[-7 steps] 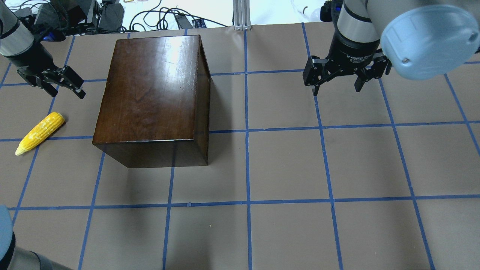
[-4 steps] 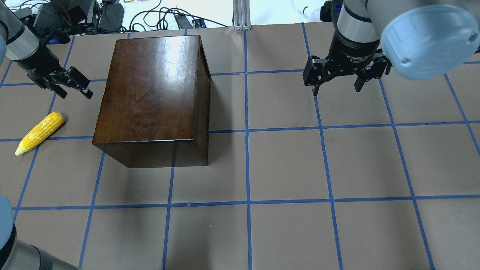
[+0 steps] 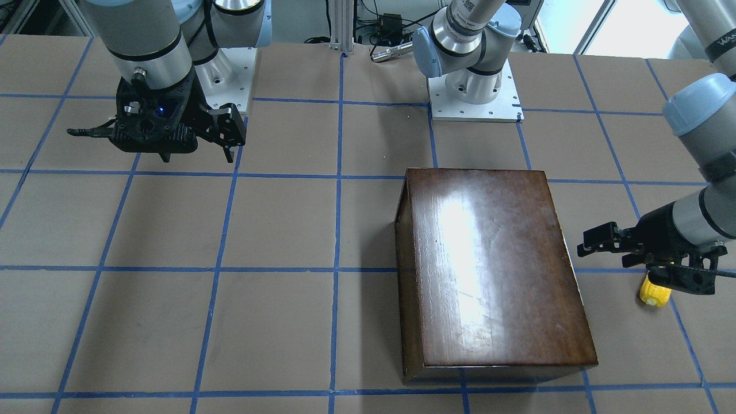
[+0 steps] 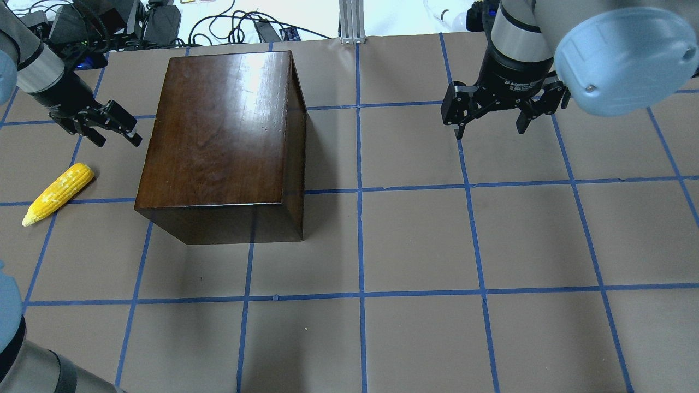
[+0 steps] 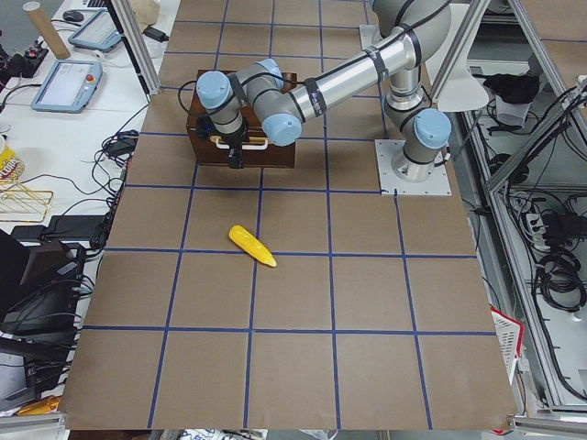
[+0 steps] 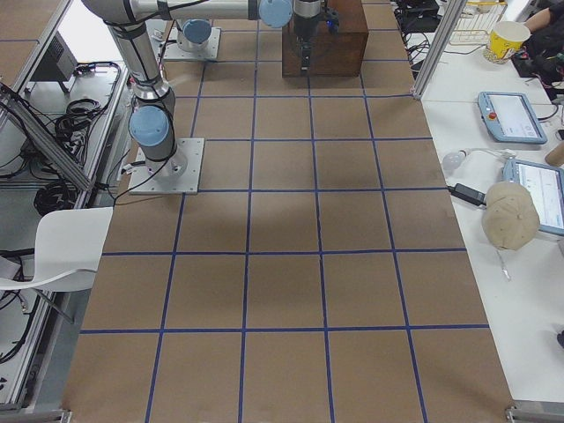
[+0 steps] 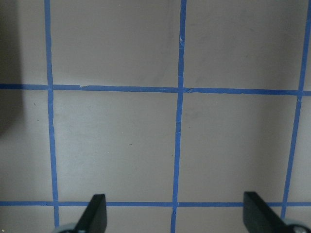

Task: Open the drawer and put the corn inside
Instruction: 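Close the left gripper on the white drawer handle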

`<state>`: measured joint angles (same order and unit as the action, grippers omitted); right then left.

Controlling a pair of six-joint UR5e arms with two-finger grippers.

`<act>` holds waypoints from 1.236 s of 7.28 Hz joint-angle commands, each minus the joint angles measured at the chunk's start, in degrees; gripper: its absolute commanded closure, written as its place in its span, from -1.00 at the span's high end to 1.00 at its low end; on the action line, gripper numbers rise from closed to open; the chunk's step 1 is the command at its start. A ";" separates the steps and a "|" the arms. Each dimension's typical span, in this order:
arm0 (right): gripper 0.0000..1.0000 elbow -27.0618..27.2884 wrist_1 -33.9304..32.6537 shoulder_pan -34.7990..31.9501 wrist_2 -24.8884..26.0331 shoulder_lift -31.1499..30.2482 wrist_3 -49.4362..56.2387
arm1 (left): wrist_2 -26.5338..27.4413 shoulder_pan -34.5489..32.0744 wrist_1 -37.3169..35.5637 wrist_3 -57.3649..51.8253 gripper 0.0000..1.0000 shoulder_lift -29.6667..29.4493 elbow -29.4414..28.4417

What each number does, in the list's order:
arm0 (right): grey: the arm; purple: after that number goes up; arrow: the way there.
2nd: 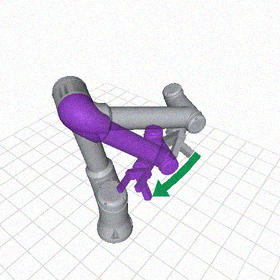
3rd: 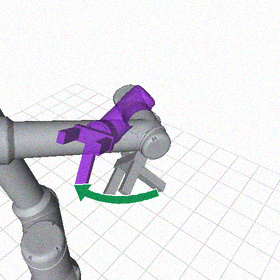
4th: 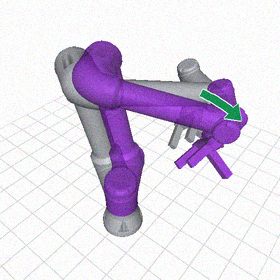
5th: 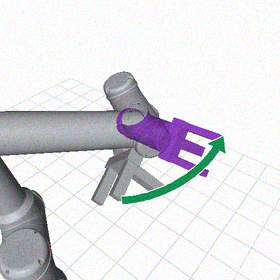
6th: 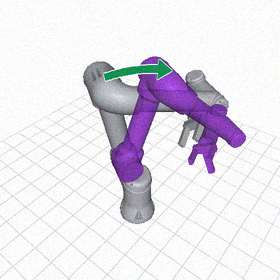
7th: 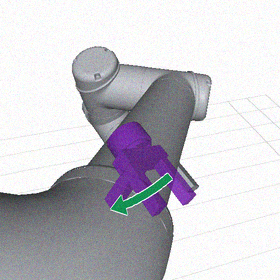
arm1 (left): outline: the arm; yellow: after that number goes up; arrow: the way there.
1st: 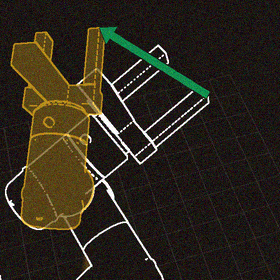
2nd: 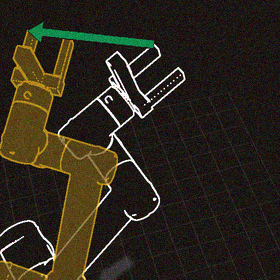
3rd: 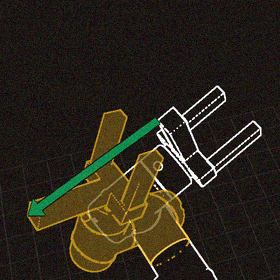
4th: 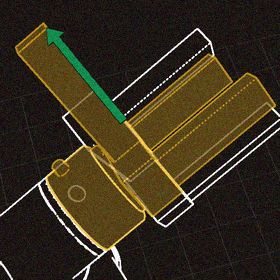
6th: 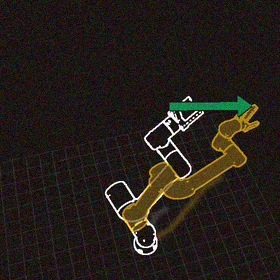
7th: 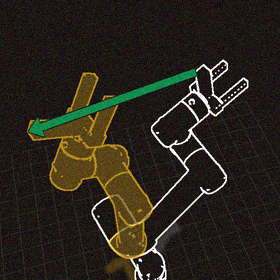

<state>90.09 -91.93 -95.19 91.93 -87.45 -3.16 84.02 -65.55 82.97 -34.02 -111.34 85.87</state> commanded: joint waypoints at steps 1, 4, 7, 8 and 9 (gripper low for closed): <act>1.00 0.00 0.00 0.00 0.00 0.00 0.00 | -0.09 0.07 0.00 0.18 1.00 -0.63 0.00; 1.00 0.00 0.00 0.00 0.00 0.00 0.00 | -3.51 0.07 0.00 0.35 1.00 -0.72 0.70; 1.00 0.00 0.00 0.00 0.00 0.00 0.00 | -3.60 0.07 -0.09 3.94 1.00 -1.24 1.14; 1.00 0.00 0.00 0.00 0.00 0.00 0.00 | -3.60 0.07 -0.09 4.31 1.00 -1.24 1.15; 1.00 0.00 0.00 0.00 0.00 0.00 0.00 | -3.60 0.07 -0.09 4.40 1.00 -1.24 1.41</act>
<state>90.09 -91.93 -95.19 91.93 -87.45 -3.16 80.42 -65.48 82.89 -30.12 -112.54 87.04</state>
